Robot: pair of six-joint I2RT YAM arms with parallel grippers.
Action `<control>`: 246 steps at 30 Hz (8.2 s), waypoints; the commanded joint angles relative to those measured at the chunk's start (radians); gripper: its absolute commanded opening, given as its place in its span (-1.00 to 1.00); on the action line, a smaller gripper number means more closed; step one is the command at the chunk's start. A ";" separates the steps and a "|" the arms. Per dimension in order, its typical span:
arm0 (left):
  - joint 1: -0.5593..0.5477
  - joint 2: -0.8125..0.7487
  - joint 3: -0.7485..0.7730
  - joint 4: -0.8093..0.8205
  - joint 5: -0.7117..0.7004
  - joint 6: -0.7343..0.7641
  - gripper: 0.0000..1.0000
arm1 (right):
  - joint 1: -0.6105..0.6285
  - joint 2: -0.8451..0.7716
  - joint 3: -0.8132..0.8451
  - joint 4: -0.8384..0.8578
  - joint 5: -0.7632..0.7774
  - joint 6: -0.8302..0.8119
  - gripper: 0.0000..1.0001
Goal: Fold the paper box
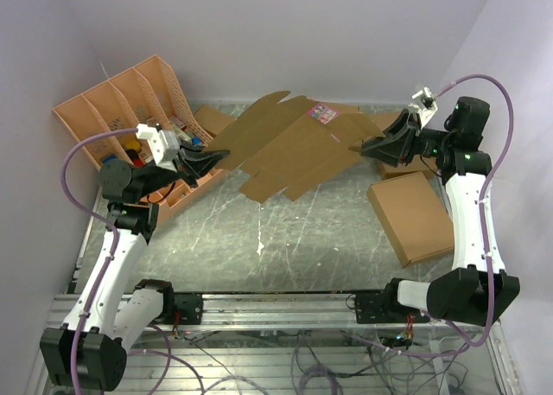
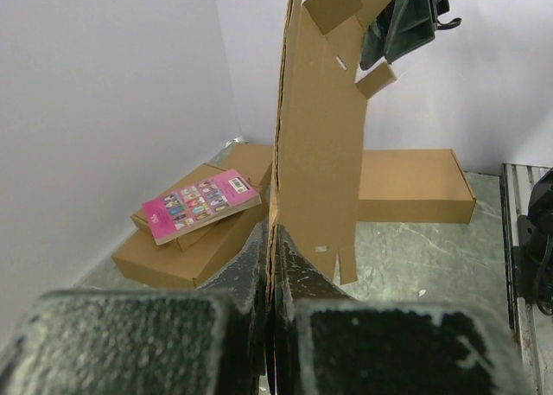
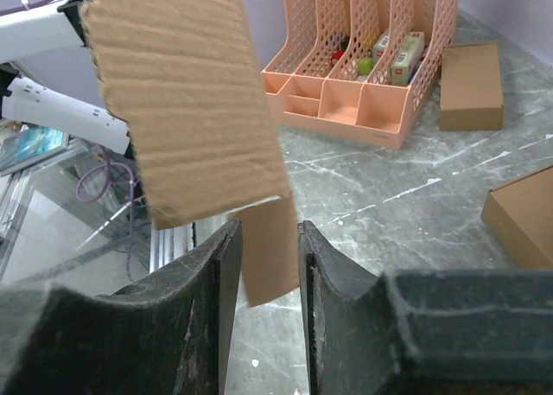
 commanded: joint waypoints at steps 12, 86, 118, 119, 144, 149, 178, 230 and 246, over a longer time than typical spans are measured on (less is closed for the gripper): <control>0.005 0.011 0.023 0.087 -0.002 -0.035 -0.86 | 0.009 0.005 -0.010 -0.009 -0.022 -0.021 -0.35; 0.024 0.164 0.012 0.504 0.141 -0.237 -0.86 | -0.034 0.068 0.050 0.080 0.054 0.026 -0.34; 0.065 0.199 -0.004 0.597 0.149 -0.311 -0.86 | 0.022 0.104 0.259 -0.408 0.135 -0.352 -0.22; 0.066 0.198 -0.004 0.597 0.152 -0.311 -0.86 | 0.022 0.105 0.261 -0.421 0.131 -0.361 -0.21; 0.076 0.205 -0.002 0.590 0.149 -0.302 -0.86 | 0.024 0.082 0.270 -0.463 0.115 -0.347 -0.17; 0.077 0.204 -0.002 0.601 0.150 -0.314 -0.86 | 0.024 0.078 0.248 -0.467 0.114 -0.353 -0.16; 0.077 0.314 0.000 1.098 0.161 -0.708 -0.86 | 0.058 0.075 0.160 -0.166 0.041 -0.127 -0.18; 0.080 0.328 -0.035 0.929 0.058 -0.624 -0.81 | 0.073 0.032 -0.032 0.302 0.029 0.238 -1.00; 0.076 0.405 -0.113 1.151 -0.003 -0.820 -0.45 | 0.073 0.037 -0.076 0.354 0.013 0.246 -1.00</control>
